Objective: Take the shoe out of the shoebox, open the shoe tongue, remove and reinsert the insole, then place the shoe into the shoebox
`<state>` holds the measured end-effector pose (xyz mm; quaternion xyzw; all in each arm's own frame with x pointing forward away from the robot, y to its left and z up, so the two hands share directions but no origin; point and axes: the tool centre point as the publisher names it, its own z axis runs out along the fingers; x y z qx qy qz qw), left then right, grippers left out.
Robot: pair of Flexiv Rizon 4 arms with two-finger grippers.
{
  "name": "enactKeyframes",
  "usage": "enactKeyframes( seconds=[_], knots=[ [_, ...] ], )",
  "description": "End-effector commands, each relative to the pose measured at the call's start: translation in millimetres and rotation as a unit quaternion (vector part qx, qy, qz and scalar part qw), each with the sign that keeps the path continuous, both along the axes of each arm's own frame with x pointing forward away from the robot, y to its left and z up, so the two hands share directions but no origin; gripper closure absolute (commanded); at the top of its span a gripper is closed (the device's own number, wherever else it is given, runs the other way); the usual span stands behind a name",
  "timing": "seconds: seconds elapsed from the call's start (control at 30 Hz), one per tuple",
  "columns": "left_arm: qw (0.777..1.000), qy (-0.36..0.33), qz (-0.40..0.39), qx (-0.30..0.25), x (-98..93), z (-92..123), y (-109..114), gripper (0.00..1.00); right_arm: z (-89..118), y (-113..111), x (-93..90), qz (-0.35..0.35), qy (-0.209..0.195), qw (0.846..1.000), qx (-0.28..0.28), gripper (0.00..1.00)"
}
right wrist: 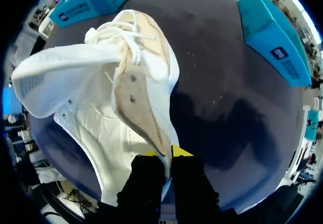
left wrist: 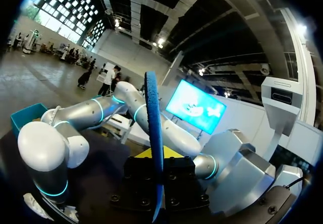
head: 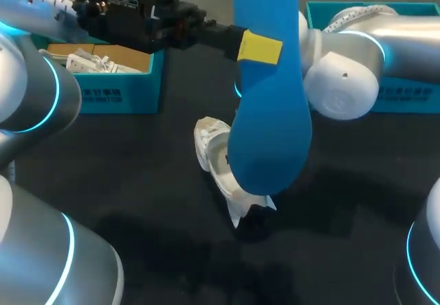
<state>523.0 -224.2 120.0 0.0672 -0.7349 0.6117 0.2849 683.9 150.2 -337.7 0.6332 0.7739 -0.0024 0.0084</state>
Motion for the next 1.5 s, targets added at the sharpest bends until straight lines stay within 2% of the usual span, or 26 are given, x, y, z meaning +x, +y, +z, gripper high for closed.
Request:
enactKeyframes(
  seconds=[0.03,0.47,0.73,1.0,1.23,1.27,1.3,1.33,1.4,1.5],
  knots=[
    [1.000,0.000,0.000,-0.001,-0.3,-1,-1,1.00,-13,3,-6.1,-0.017,-0.013,1.000,0.013,1.00],
    [1.000,0.000,0.000,-0.001,-0.3,-1,-1,1.00,-44,0,-18.9,-0.089,-0.019,0.995,0.034,1.00],
    [1.000,0.000,0.000,-0.001,-0.3,-1,-1,1.00,-48,3,-18.2,-0.112,-0.017,0.993,0.024,1.00],
    [1.000,0.000,0.000,-0.001,-0.3,-1,-1,1.00,-52,2,-25.5,-0.137,-0.024,0.990,0.022,1.00],
    [1.000,0.000,0.000,-0.001,-0.3,-1,-1,1.00,-56,3,-21.1,-0.140,-0.028,0.989,0.027,1.00],
    [1.000,0.000,0.000,-0.001,-0.3,-1,-1,1.00,-56,3,-20.0,-0.140,-0.028,0.989,0.027,0.83],
    [1.000,0.000,0.000,-0.001,-0.3,-1,-1,1.00,-56,2,-18.8,-0.139,-0.030,0.989,0.025,0.48],
    [1.000,0.000,0.000,-0.001,-0.3,-1,-1,1.00,-54,2,-17.7,-0.137,-0.034,0.990,0.023,0.00],
    [1.000,0.000,0.000,-0.001,-0.3,-1,-1,1.00,-48,4,-15.4,-0.126,-0.048,0.991,0.026,0.00],
    [1.000,0.000,0.000,-0.001,-0.3,-1,-1,1.00,-32,6,-13.7,-0.120,-0.049,0.991,0.024,0.00]
  ],
)
